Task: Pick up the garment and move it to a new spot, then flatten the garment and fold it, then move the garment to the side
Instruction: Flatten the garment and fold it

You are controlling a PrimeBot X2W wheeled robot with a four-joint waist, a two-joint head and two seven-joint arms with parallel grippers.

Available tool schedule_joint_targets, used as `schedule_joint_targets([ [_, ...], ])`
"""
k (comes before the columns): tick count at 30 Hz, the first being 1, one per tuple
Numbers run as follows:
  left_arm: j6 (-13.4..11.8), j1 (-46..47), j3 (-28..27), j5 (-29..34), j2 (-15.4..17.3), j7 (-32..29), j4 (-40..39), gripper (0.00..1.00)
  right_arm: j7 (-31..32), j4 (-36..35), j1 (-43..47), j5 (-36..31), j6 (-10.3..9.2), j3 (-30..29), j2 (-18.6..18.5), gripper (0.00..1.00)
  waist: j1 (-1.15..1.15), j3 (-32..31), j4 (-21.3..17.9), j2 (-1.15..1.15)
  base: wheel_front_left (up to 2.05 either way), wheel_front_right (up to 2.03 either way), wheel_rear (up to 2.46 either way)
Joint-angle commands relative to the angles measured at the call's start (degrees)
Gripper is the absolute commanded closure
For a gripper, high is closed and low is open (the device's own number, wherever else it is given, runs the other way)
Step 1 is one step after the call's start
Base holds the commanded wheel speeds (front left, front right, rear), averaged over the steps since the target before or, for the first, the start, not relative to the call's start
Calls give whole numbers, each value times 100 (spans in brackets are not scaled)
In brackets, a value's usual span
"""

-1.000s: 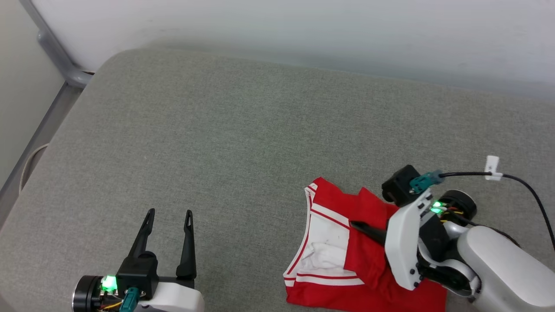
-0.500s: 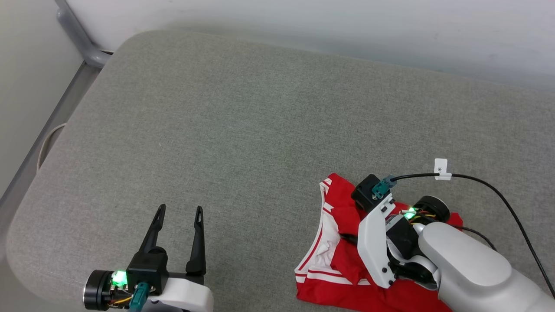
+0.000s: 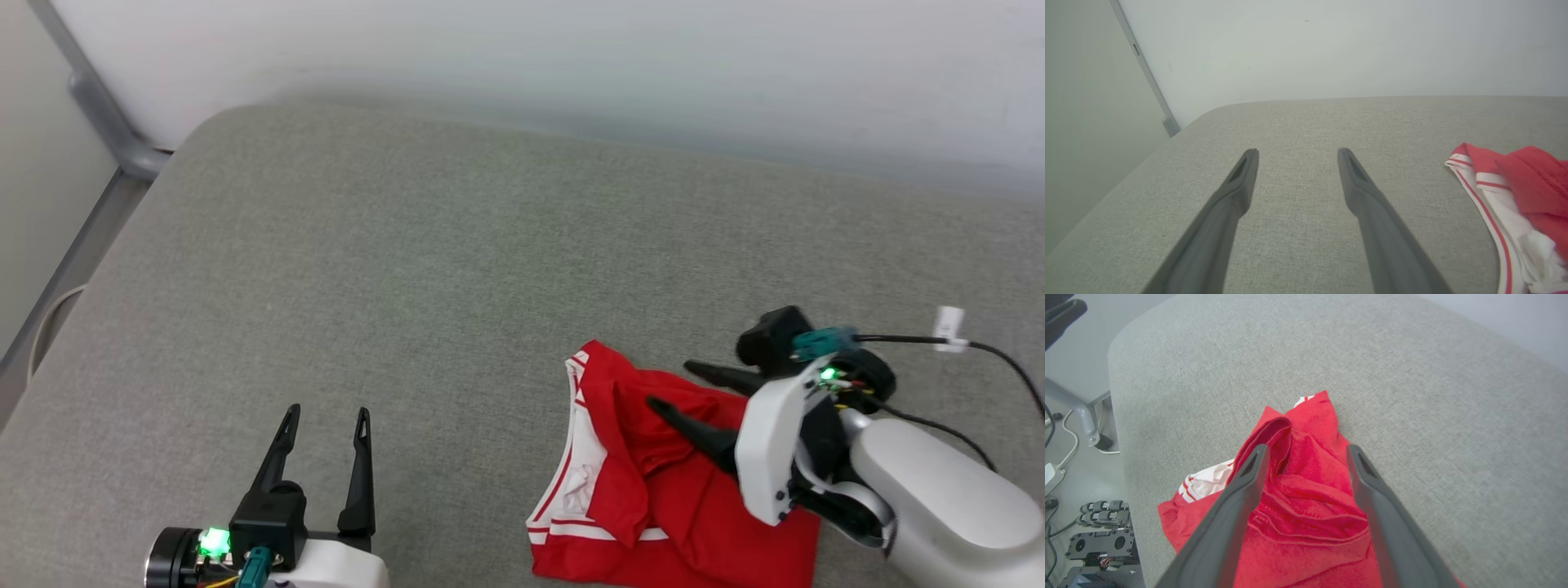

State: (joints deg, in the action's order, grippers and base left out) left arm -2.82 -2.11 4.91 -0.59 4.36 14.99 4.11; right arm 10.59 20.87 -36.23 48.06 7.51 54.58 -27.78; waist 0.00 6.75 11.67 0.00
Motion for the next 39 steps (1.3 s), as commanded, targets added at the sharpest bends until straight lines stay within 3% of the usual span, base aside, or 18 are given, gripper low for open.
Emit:
schedule_joint_targets([
  [1,-6,-51,-20,15,12,26,8,0,-229,-73,135,-65,-5,-148,-104,0,0,-120,-127,0,0,0,0],
  [6,-7,-154,-41,14,46,26,22,0,-1052,-161,532,-429,-5,-888,-269,0,0,-276,-318,0,0,0,0],
  [14,-28,-307,-89,-2,103,26,26,0,-2130,-93,1358,-1514,-5,-2569,53,0,0,-478,-590,0,0,0,0],
  [21,-39,-449,-102,15,142,26,-46,0,-2532,-439,2264,-2748,-5,-4180,816,0,0,-632,-735,0,0,0,0],
  [26,-36,-479,-90,33,155,26,-88,0,-2574,-1033,2996,-3389,-5,-5001,1436,0,0,-684,-776,0,0,0,0],
  [32,-64,-524,-84,19,160,26,-145,0,-2570,-1769,3742,-3876,-5,-5566,2040,0,0,-721,-805,0,0,0,0],
  [39,-114,-593,-94,11,165,26,-225,0,-2572,-2230,4333,-4064,-5,-5783,2387,0,0,-773,-821,0,0,0,0],
])
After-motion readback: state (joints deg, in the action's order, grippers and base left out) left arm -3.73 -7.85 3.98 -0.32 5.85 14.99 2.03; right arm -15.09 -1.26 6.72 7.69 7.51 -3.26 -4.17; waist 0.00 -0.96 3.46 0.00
